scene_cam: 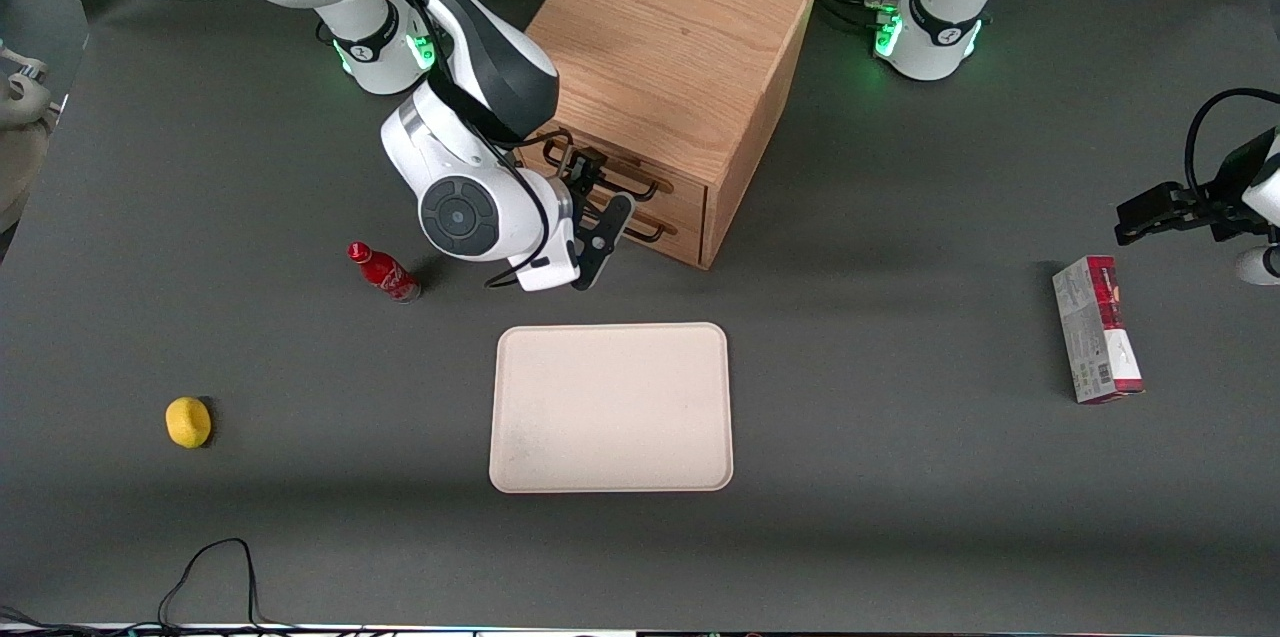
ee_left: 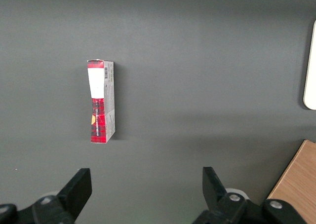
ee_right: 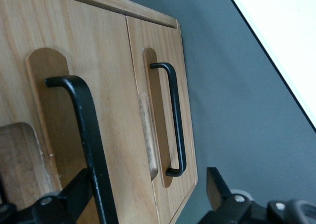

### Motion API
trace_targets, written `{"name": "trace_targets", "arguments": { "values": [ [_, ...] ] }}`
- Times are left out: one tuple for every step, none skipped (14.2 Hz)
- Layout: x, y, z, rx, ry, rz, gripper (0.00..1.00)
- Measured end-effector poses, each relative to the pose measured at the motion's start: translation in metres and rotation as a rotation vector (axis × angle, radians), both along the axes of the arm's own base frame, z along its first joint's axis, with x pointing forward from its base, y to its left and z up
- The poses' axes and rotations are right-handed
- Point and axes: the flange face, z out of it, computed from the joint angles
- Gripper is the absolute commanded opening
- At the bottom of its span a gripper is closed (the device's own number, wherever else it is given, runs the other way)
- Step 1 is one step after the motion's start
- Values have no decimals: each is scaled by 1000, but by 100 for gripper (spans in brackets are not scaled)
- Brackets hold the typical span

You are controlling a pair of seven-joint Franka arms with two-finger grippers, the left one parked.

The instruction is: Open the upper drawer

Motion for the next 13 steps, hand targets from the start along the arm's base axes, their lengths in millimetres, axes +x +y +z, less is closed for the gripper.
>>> {"name": "trace_targets", "arguments": {
  "values": [
    [0,1,-1,8,-4,11,100],
    [0,1,-1,16,-8,24,100],
    [0,1,-1,22,-12,33,100],
    [0,1,-1,27,-15,41,100],
    [0,1,-1,33,-18,50,100],
    [1,1,-1,38,-20,56,100],
    [1,1,-1,40,-21,59,100],
    [1,1,-1,41,-22,60,100],
    [1,1,-1,42,-22,61,100],
    [1,1,-1,43,-23,61,100],
    [1,1,-1,43,-23,62,100],
    [1,1,-1,44,-23,62,100],
    [1,1,-1,44,-22,62,100]
  ]
}}
